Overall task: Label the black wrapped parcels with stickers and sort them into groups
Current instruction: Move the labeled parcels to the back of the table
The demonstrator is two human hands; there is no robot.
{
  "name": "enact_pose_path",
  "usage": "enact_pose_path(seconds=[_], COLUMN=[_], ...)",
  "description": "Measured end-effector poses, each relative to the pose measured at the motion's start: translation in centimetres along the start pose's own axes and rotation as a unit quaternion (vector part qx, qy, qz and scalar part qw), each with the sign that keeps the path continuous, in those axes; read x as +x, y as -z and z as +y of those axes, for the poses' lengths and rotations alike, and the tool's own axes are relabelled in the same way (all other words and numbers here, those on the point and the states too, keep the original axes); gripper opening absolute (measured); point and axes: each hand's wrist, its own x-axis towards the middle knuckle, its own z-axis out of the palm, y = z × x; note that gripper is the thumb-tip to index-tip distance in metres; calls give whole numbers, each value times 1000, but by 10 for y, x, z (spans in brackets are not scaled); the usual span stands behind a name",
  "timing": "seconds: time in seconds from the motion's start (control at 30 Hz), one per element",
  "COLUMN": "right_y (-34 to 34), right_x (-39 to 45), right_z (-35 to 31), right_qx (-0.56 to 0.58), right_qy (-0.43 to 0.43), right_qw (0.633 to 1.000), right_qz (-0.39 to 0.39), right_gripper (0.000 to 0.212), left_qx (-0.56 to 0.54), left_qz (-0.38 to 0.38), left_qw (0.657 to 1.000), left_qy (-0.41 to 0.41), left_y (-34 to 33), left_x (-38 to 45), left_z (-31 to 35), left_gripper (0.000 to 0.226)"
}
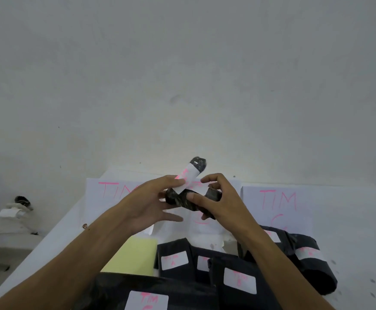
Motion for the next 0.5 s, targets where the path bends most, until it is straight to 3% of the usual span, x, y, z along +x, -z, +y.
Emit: enact_pose_path(seconds=[0.13,0.27,0.5], right_y=[-6,-6,3], right_x=[14,31,40], right_z=[-10,-11,-12], right_qx=[39,127,221], right_qy=[15,-21,-30], right_qw=[999,992,975], right_qz=[-8,-19,4], right_gripper=[46,44,27], left_qx=[-1,68,109], left_qz=[-22,-15,-14], left_qw=[999,996,990], left_qy=[-36,-64,-86], left_y=[1,3,-2], left_x=[9,18,31], left_z=[14,28,35], left_gripper=[39,39,39])
